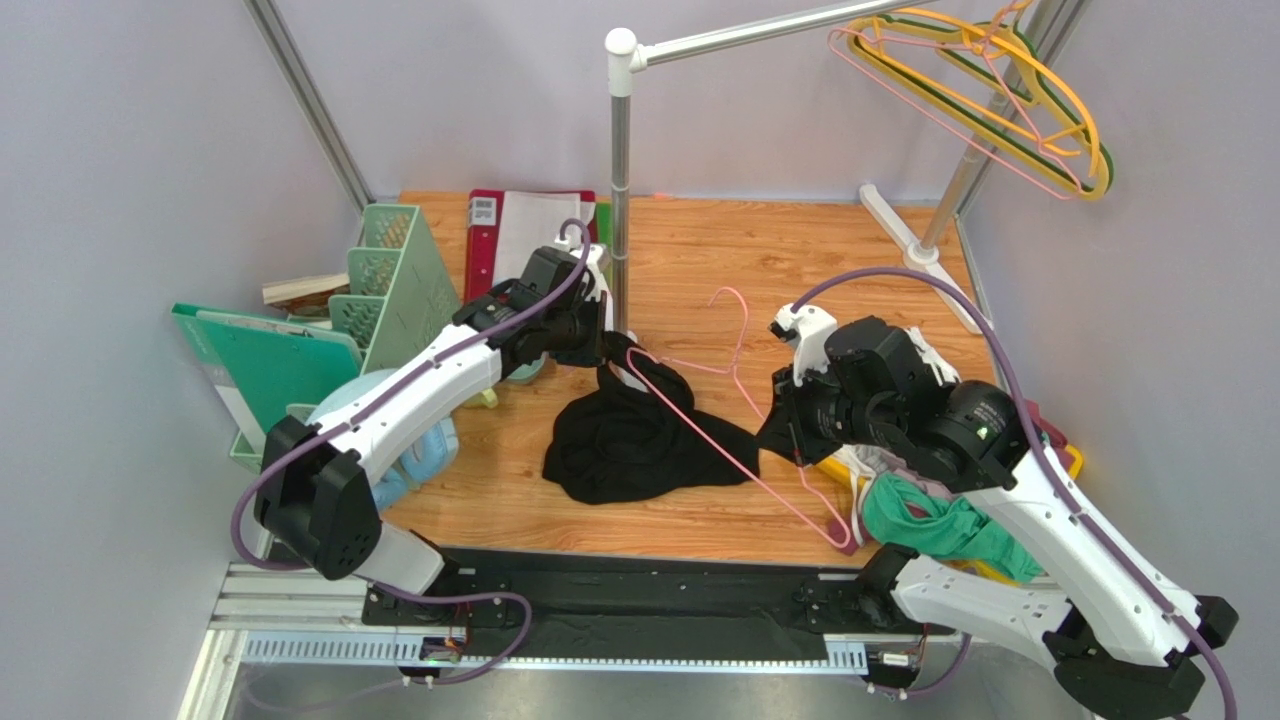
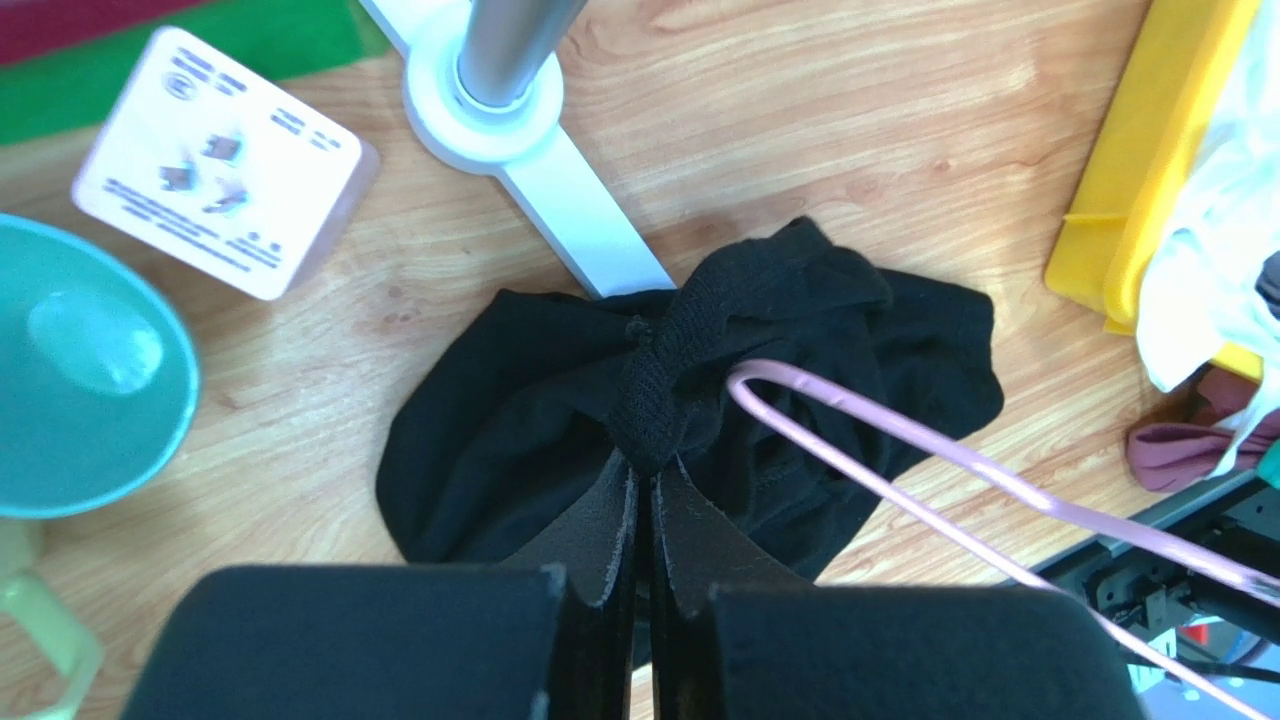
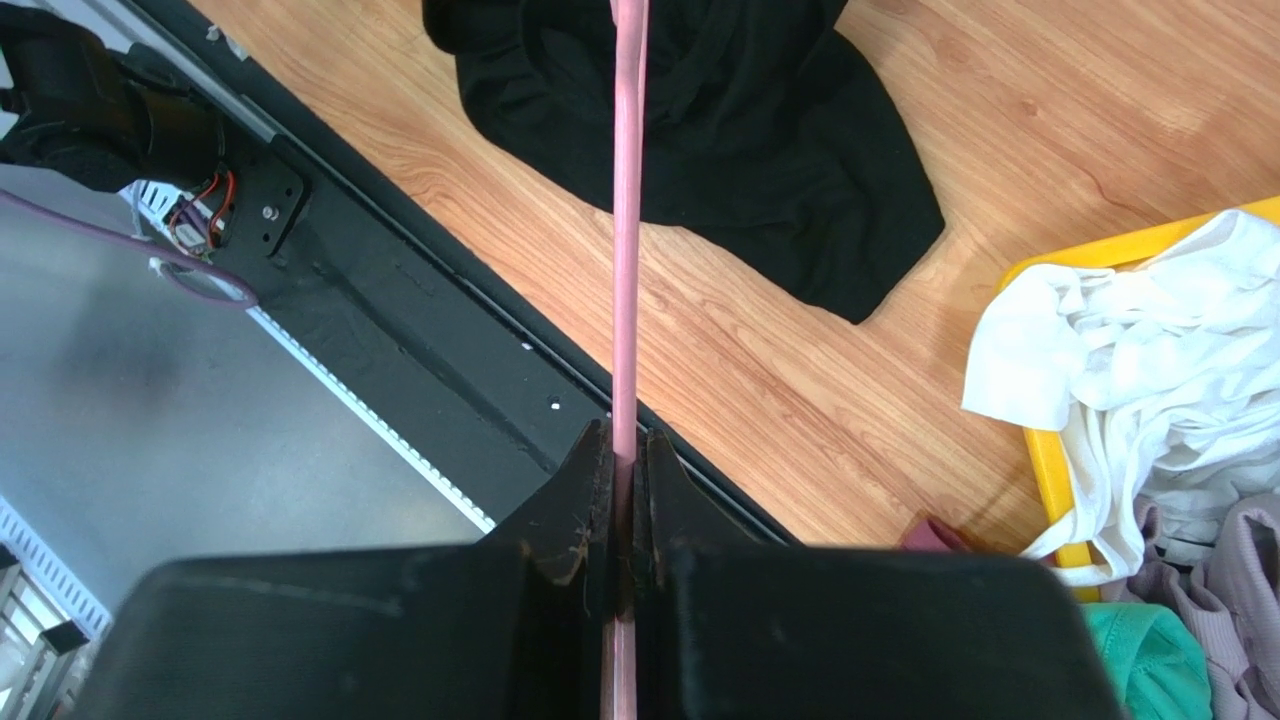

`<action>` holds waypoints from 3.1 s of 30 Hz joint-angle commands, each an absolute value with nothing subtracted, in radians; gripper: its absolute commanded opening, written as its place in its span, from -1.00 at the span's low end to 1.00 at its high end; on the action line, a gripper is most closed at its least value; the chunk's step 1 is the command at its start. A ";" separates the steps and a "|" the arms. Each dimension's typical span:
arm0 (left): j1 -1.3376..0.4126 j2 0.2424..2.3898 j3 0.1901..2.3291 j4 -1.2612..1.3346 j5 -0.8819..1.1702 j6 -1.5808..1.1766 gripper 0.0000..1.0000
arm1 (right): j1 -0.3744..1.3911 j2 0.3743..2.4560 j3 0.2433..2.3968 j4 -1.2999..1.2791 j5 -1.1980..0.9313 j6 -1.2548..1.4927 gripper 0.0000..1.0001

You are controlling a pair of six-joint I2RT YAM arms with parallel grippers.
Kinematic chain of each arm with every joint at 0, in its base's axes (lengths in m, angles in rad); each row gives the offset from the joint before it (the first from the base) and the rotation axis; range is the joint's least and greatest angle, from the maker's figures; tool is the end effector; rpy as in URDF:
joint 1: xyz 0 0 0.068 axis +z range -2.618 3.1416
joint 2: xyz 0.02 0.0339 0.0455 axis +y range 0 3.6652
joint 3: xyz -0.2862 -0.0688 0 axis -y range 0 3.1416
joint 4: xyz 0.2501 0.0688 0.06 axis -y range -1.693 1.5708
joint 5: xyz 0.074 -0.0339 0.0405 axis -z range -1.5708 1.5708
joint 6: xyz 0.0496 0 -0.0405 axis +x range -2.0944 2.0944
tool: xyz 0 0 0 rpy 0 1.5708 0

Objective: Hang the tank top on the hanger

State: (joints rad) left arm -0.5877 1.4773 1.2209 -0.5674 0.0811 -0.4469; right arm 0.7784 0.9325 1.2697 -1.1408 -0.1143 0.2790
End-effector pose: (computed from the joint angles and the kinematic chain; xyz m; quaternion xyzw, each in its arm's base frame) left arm 0.2760 -0.1887 0.3025 0.0802 0.9269 -0.2131 0.2982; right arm 0.1037 0.1102 0.3940 -0.2495 0.8918 0.2342 0.2959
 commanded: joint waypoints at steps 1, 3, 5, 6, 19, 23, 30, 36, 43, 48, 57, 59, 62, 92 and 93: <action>-0.577 1.399 1.236 -0.586 0.078 -0.403 -1.00 | 0.816 0.939 1.289 -1.098 -0.104 0.275 -1.00; -0.571 1.396 1.239 -0.595 0.084 -0.402 -1.00 | 0.844 0.945 1.282 -1.089 -0.095 0.282 -1.00; -0.569 1.391 1.246 -0.601 0.086 -0.397 -1.00 | 0.877 0.960 1.284 -1.088 -0.081 0.287 -1.00; -0.568 1.391 1.249 -0.609 0.086 -0.396 -1.00 | 0.888 0.963 1.284 -1.085 -0.077 0.291 -1.00; -0.560 1.309 1.232 -0.572 0.262 -0.411 -1.00 | 0.911 1.019 1.246 -0.895 0.064 0.238 -1.00; -0.555 1.281 1.241 -0.586 0.307 -0.422 -1.00 | 0.911 1.035 1.249 -0.850 0.074 0.229 -1.00; -0.552 1.247 1.256 -0.572 0.336 -0.436 -1.00 | 0.911 1.072 1.270 -0.799 0.048 0.213 -1.00; -0.543 1.237 1.264 -0.623 0.241 -0.407 0.12 | 0.911 1.054 1.288 -0.796 0.032 0.212 -1.00; -0.436 1.161 1.279 -0.641 0.298 -0.371 0.56 | 0.913 1.014 1.266 -0.663 -0.032 0.239 -1.00; -0.396 1.123 1.339 -0.710 0.259 -0.318 0.63 | 0.911 0.999 1.275 -0.617 -0.052 0.239 -1.00; -0.374 1.012 1.474 -0.680 0.383 -0.132 0.64 | 0.910 0.980 1.368 -0.695 -0.100 0.184 -1.00; -0.374 1.008 1.488 -0.657 0.444 -0.089 0.64 | 0.910 0.977 1.377 -0.701 -0.119 0.189 -1.00; -0.374 1.034 1.515 -0.655 0.546 -0.023 0.64 | 0.908 0.971 1.394 -0.712 -0.153 0.206 -1.00; -0.376 1.157 1.531 -0.813 0.985 0.086 0.47 | 0.871 1.061 1.477 -0.724 -0.434 0.222 -1.00; -0.376 1.154 1.528 -0.813 0.983 0.089 0.46 | 0.870 1.065 1.479 -0.723 -0.439 0.221 -1.00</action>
State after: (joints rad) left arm -0.3790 1.1793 1.5440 -0.7979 0.9363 0.0521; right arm 0.8757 1.0588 1.4696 -0.8303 -0.3676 0.2131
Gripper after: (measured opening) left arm 0.731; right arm 0.014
